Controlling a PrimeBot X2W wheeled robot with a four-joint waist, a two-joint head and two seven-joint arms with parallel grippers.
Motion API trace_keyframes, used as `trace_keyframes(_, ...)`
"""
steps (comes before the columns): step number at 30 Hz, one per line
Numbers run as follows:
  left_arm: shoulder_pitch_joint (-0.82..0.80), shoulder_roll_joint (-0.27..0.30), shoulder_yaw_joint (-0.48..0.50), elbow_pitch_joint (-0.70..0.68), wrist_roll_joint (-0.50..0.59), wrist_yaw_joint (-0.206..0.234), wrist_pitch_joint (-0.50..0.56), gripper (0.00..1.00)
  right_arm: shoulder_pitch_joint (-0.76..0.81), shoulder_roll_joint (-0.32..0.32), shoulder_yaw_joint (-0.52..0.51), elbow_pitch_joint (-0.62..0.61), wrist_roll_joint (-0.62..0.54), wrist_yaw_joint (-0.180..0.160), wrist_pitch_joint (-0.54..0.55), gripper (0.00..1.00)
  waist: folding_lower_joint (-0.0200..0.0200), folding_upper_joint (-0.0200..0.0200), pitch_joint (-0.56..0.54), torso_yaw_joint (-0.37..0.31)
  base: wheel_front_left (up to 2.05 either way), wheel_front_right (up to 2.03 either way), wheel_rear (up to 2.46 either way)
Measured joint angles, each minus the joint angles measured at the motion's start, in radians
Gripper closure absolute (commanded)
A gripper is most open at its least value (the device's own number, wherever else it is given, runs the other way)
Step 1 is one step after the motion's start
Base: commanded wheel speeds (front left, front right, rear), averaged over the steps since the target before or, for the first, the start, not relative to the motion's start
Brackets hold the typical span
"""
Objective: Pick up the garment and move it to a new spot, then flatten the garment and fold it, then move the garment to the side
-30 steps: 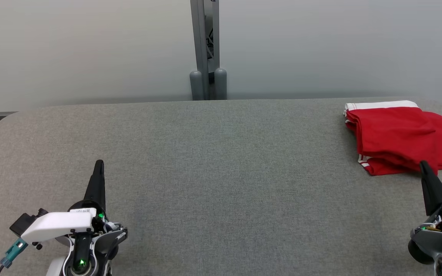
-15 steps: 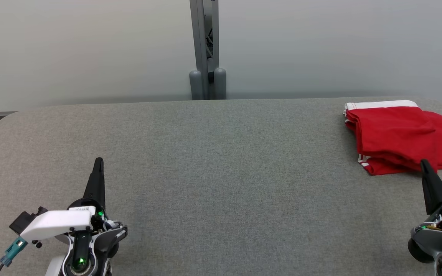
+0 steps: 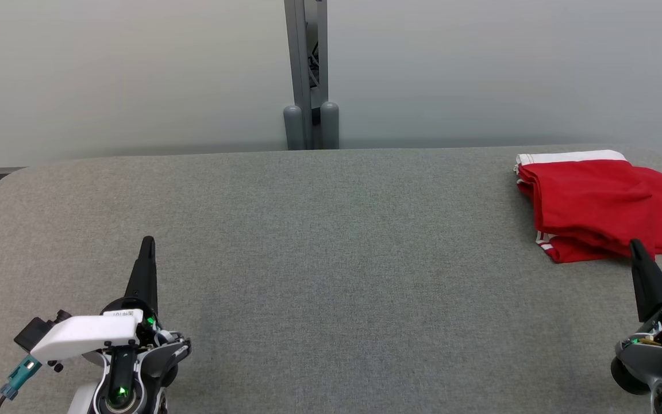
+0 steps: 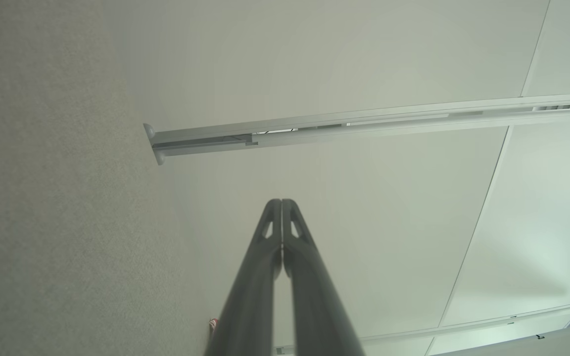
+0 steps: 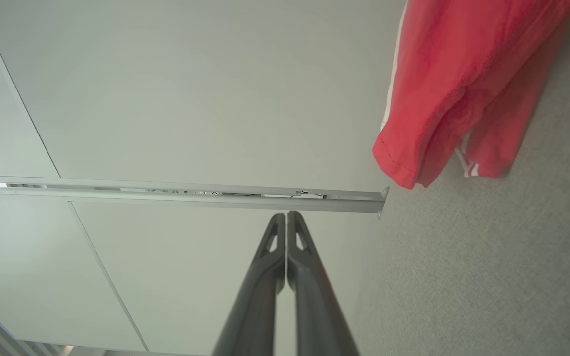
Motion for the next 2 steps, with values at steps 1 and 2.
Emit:
trace_keyframes(1, 0.000, 0.000, 0.000, 0.000, 0.000, 0.000, 0.000, 1.00, 0.000, 0.000, 0.000, 0.000, 0.000, 0.000, 0.000, 1.00, 0.0000, 0.0000, 0.000, 0.000, 0.00, 0.00, 0.00)
trace_keyframes(2, 0.000, 0.000, 0.000, 0.000, 0.000, 0.000, 0.000, 1.00, 0.000, 0.000, 0.000, 0.000, 0.000, 0.000, 0.000, 1.00, 0.0000, 0.0000, 0.000, 0.000, 0.00, 0.00, 0.00)
